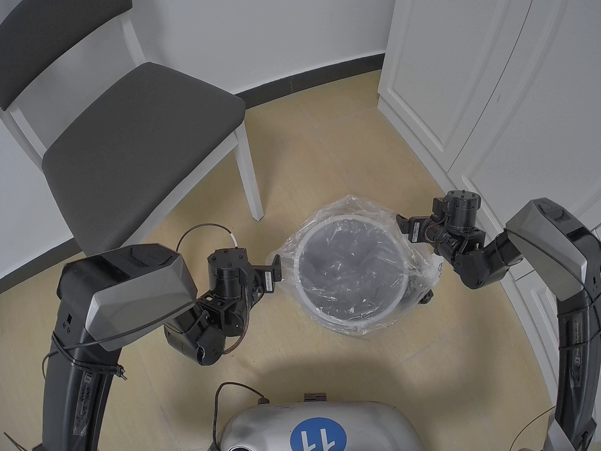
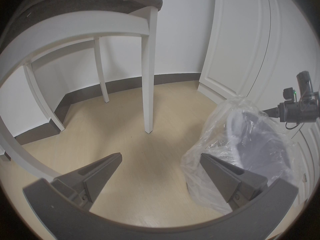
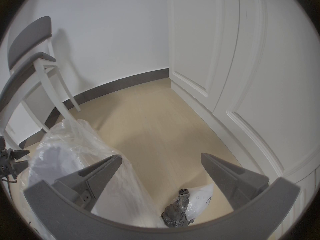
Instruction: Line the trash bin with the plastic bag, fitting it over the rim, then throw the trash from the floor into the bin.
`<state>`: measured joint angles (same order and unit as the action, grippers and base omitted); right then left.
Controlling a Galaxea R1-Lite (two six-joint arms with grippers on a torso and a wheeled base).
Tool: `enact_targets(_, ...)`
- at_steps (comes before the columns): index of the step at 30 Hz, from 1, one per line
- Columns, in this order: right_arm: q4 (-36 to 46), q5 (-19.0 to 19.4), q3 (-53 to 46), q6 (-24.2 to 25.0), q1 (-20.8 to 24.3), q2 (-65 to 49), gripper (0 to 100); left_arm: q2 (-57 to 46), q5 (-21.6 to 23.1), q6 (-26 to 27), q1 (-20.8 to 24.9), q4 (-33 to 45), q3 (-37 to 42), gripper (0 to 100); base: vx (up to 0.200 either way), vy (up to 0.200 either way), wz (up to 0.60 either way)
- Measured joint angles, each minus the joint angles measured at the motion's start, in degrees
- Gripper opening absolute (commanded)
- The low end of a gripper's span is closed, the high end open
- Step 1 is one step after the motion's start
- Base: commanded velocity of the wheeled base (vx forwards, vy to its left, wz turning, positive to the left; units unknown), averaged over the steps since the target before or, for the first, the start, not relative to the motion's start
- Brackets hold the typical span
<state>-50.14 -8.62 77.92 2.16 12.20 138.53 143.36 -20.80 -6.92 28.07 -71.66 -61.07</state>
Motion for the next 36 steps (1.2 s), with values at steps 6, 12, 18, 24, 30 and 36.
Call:
enact_targets(6,0.0,1.5,2.6,4.8,-1.0,4.9,100,2.4,0.0,-0.1,-1.0,0.3,-1.5,100,0.000,0.000,0.00)
enact_targets(12,-0.2,2.6,3.1,6.8,-1.1,7.2,100,3.0,0.0,0.0,-1.5,0.7,-1.3,100,0.000,0.000,0.00)
enact_targets(18,-0.7,2.5,2.2,7.2,-1.1,6.5,100,2.7,0.0,0.0,-1.6,0.7,-0.3,100,0.000,0.000,0.00)
enact_targets(24,2.9,3.0,-3.7,5.9,-0.6,-1.4,100,0.2,0.2,0.5,-1.5,0.7,3.0,100,0.000,0.000,0.00)
enact_targets(30,7.6,3.1,-14.4,2.3,0.2,-11.3,100,-4.4,0.8,2.7,-1.2,0.6,9.0,100,0.000,0.000,0.00)
enact_targets(36,8.4,2.8,-24.1,-0.9,0.3,-16.7,100,-7.2,1.1,4.0,-0.7,0.4,11.9,100,0.000,0.000,0.00)
